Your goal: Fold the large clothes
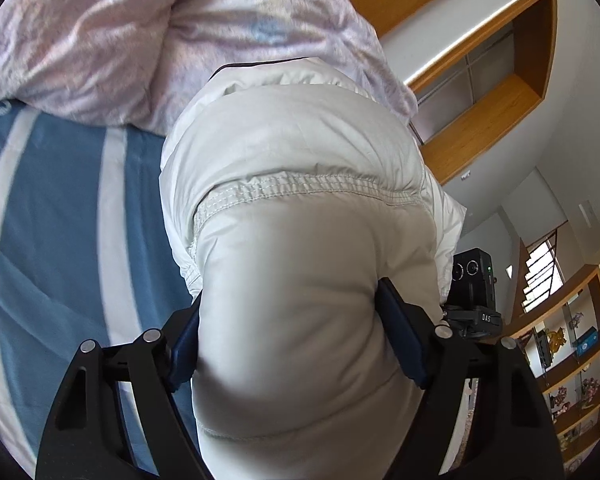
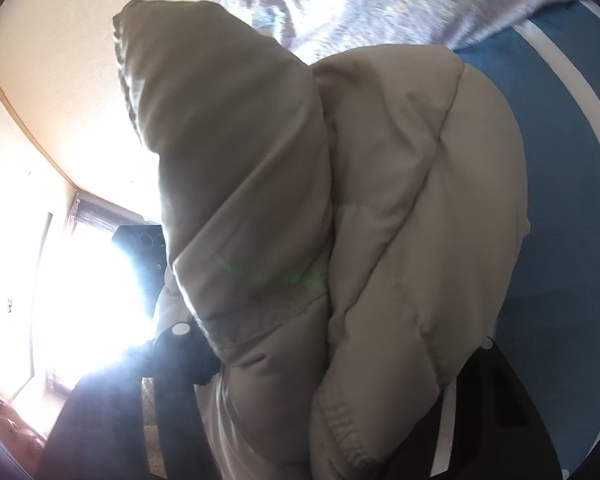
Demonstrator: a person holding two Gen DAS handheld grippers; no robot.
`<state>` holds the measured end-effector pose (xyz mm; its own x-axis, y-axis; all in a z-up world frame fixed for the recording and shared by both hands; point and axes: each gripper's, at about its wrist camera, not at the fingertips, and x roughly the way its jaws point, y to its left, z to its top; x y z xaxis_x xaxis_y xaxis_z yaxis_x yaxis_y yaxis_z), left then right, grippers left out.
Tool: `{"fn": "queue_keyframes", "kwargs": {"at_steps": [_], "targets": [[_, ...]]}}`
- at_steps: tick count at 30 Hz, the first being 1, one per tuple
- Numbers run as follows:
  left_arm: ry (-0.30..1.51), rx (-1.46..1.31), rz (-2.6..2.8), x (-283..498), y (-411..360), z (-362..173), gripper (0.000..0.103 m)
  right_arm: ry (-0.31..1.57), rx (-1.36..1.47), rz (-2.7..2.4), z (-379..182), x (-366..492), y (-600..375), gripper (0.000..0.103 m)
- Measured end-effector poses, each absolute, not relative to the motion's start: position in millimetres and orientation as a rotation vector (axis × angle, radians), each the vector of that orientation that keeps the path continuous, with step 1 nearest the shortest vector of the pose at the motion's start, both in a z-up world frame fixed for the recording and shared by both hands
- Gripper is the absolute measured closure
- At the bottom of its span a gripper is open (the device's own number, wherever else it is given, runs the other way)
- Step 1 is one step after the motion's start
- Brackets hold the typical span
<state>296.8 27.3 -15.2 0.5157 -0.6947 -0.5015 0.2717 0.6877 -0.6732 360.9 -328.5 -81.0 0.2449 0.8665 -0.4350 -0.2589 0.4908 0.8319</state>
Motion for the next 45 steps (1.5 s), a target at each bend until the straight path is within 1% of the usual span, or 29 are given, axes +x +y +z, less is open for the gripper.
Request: {"fn": "queue_keyframes", "kwargs": {"at_steps": [6, 14, 17, 21, 25, 34, 35, 36, 40, 43, 44, 45], "targets": [[0.810, -0.569, -0.541, 297.0, 68.7, -7.5, 0.024, 1.084, 0.691, 0.895, -79.3, 390.0, -285.5, 0.044], [0.812, -0.587, -0.458, 307.0, 114.7, -15.2, 0.024, 1.134, 0.647, 0.903, -88.0, 434.1, -240.2, 0.044], [0.821, -0.585, -0.444, 316.2, 125.4, -20.8, 0.024, 1.138, 0.631, 0.882, -87.1, 438.6, -230.0, 0.044], [0.848, -0.576, -0.429, 329.7, 133.2, -35.2, 0.024, 1.157, 0.648, 0.840, -104.4, 442.7, -202.4, 0.044], [0.840, -0.574, -0.436, 334.3, 137.5, -39.5, 0.024, 1.160, 0.698, 0.825, -115.8, 444.4, -208.5, 0.044], [0.812, -0.568, -0.409, 333.0, 138.6, -41.1, 0.024, 1.152, 0.660, 0.817, -104.9, 440.1, -200.8, 0.044], [0.810, -0.562, -0.401, 331.8, 137.2, -41.3, 0.024, 1.153, 0.662, 0.816, -90.7, 437.2, -197.9, 0.044], [0.806, -0.549, -0.395, 329.9, 135.2, -41.0, 0.024, 1.155, 0.662, 0.815, -90.8, 437.5, -199.0, 0.044], [0.813, -0.526, -0.378, 331.6, 132.7, -43.5, 0.021, 1.166, 0.676, 0.808, -88.6, 439.7, -208.1, 0.044], [0.819, -0.494, -0.359, 334.8, 129.7, -43.4, 0.018, 1.167, 0.700, 0.788, -106.1, 442.6, -219.6, 0.036], [0.822, -0.484, -0.350, 336.0, 128.1, -42.2, 0.017, 1.167, 0.706, 0.776, -109.2, 442.0, -221.0, 0.031], [0.824, -0.468, -0.335, 336.0, 126.1, -39.7, 0.016, 1.161, 0.704, 0.759, -111.0, 440.1, -222.3, 0.029]]}}
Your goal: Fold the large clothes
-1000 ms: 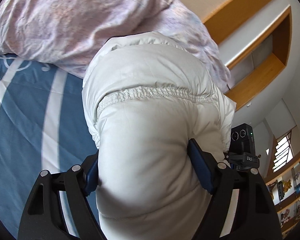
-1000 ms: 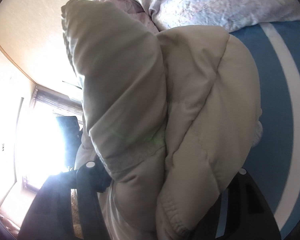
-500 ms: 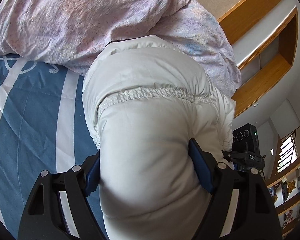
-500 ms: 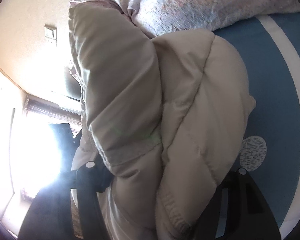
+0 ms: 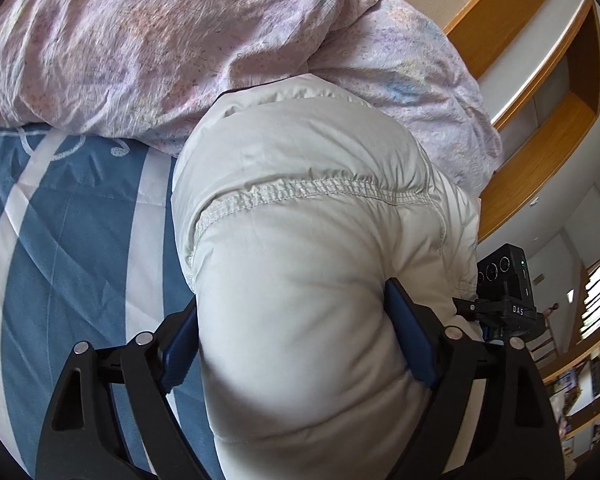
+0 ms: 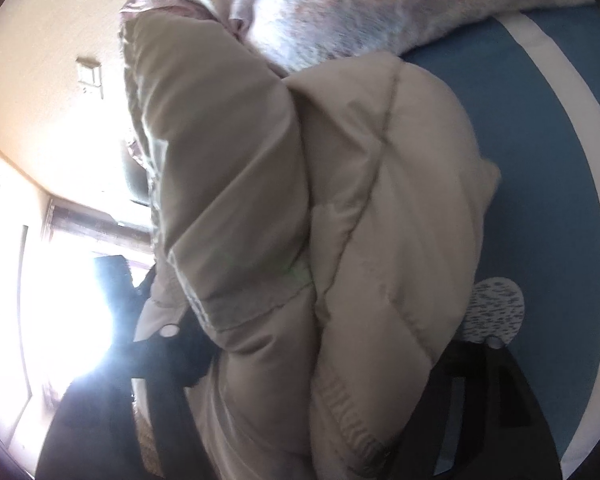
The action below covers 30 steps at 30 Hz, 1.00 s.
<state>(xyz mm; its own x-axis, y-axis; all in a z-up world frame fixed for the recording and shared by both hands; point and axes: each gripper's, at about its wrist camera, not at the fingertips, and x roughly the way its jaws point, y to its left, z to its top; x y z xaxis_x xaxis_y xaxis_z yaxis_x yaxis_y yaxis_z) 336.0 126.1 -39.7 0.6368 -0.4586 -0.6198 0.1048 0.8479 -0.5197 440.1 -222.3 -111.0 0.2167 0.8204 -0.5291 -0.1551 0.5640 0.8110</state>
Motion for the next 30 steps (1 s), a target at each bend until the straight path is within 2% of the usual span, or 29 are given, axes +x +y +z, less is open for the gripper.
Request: {"fn": "queue_keyframes", "kwargs": {"at_steps": [2, 6, 11, 14, 16, 20, 21, 23, 26, 30], "targets": [[0.813, -0.419, -0.297, 334.9, 120.6, -32.6, 0.013, 1.141, 0.685, 0.705, -107.4, 435.3, -227.1, 0.022], [0.781, -0.287, -0.205, 327.1, 107.5, -15.3, 0.011, 1.076, 0.611, 0.590, -82.4, 416.2, -240.9, 0.020], [0.730, -0.145, -0.131, 313.9, 92.5, 5.1, 0.010, 0.834, 0.487, 0.327, -27.7, 383.1, -268.4, 0.018], [0.704, -0.109, -0.120, 305.0, 86.8, 13.9, 0.010, 0.788, 0.479, 0.378, -9.7, 377.1, -260.2, 0.019], [0.689, -0.085, -0.122, 299.2, 81.5, 19.6, 0.009, 0.794, 0.428, 0.388, -6.4, 378.1, -245.2, 0.023], [0.688, -0.042, -0.131, 289.6, 69.2, 25.0, 0.009, 0.855, 0.409, 0.406, -16.7, 389.9, -221.2, 0.041], [0.687, -0.029, -0.134, 287.3, 65.9, 25.9, 0.009, 0.866, 0.414, 0.417, -20.6, 390.4, -220.4, 0.054], [0.680, -0.001, -0.131, 282.4, 60.1, 27.0, 0.009, 0.873, 0.393, 0.421, -23.9, 387.6, -211.2, 0.073], [0.676, 0.041, -0.124, 277.4, 52.4, 28.0, 0.009, 0.868, 0.350, 0.380, -28.9, 389.4, -208.7, 0.080], [0.678, 0.057, -0.114, 273.6, 48.6, 27.9, 0.009, 0.891, 0.316, 0.342, -37.6, 389.4, -207.3, 0.081]]}}
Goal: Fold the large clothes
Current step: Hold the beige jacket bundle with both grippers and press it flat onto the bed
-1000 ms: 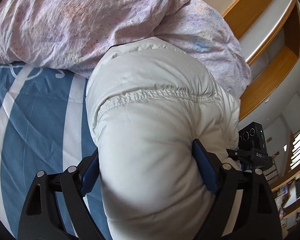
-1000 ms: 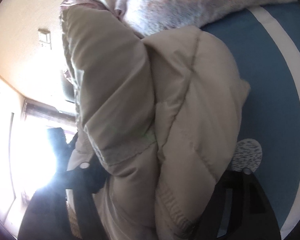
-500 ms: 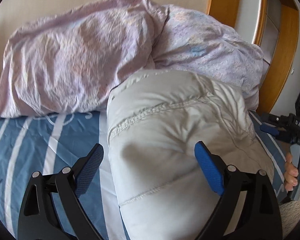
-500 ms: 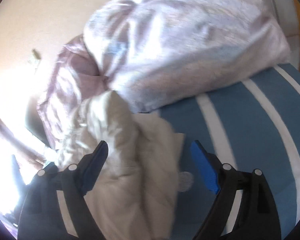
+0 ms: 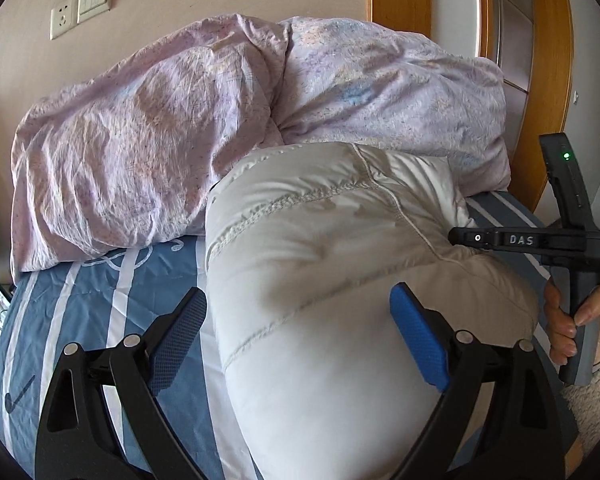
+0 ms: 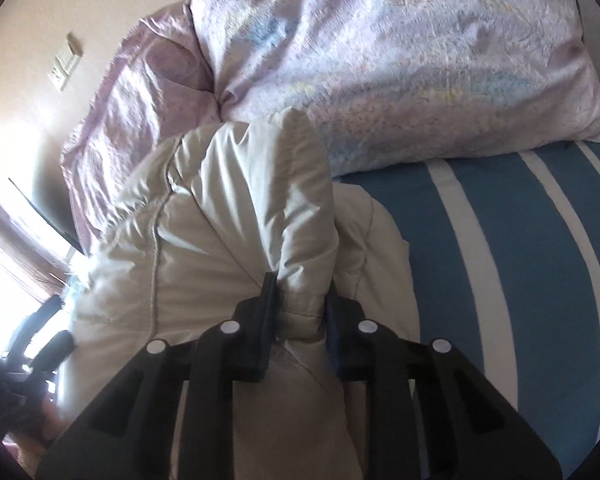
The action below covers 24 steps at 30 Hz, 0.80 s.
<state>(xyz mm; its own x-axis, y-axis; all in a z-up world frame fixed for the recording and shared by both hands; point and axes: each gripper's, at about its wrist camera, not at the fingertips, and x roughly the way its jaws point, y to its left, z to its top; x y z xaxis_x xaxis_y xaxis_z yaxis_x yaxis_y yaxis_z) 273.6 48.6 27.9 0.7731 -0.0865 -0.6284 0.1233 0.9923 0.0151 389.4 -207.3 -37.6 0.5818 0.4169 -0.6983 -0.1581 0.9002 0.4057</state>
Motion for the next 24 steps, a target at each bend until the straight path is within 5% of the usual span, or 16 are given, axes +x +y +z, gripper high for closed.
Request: {"fn": "queue_keyframes", "kwargs": {"at_steps": [17, 24], "targets": [[0.758, 0.072, -0.108, 285.8, 39.2, 4.5, 0.005, 0.902, 0.315, 0.305, -62.3, 392.9, -207.3, 0.079], [0.809, 0.101, -0.092, 293.2, 31.7, -13.3, 0.003, 0.871, 0.265, 0.253, -49.5, 383.3, -203.4, 0.070]]}}
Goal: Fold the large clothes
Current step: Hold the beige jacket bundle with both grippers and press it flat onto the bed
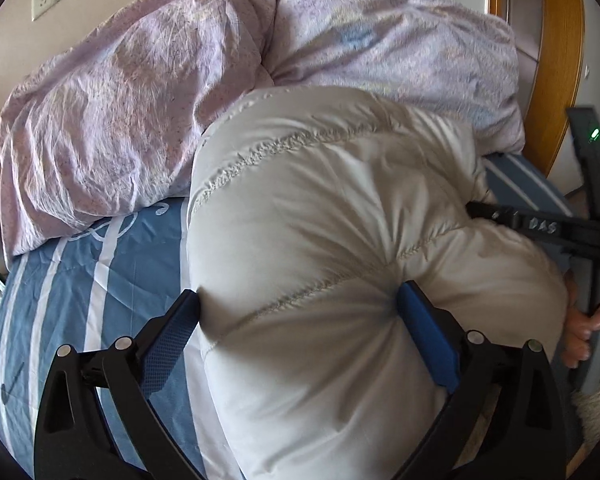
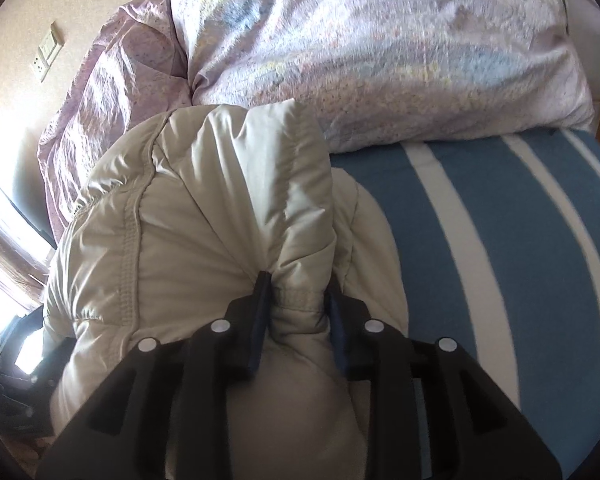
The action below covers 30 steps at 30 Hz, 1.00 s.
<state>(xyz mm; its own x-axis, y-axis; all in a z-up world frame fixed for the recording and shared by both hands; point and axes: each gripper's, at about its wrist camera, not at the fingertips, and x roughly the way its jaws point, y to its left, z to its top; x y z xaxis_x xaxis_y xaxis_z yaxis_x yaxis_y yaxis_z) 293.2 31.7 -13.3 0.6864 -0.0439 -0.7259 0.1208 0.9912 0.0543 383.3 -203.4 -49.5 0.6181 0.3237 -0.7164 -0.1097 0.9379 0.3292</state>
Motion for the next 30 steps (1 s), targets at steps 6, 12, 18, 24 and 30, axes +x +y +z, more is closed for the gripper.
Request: {"fn": "queue_keyframes", "kwargs": {"at_steps": [6, 12, 18, 24, 30], "targets": [[0.834, 0.110, -0.085, 295.7, 33.1, -16.7, 0.002, 0.735, 0.228, 0.175, -18.5, 348.0, -211.1, 0.050], [0.831, 0.104, -0.084, 295.9, 33.5, -16.6, 0.002, 0.673, 0.084, 0.243, -9.5, 311.7, -184.1, 0.060], [0.829, 0.106, -0.082, 296.4, 33.6, -17.2, 0.001, 0.712, 0.055, 0.254, -26.4, 309.4, -179.0, 0.062], [0.836, 0.095, -0.082, 297.9, 34.1, -20.3, 0.001, 0.762, -0.018, 0.228, -50.3, 314.7, -169.9, 0.056], [0.823, 0.128, -0.058, 296.6, 24.8, -22.9, 0.001, 0.794, -0.008, 0.245, -64.5, 322.4, -172.8, 0.055]]}}
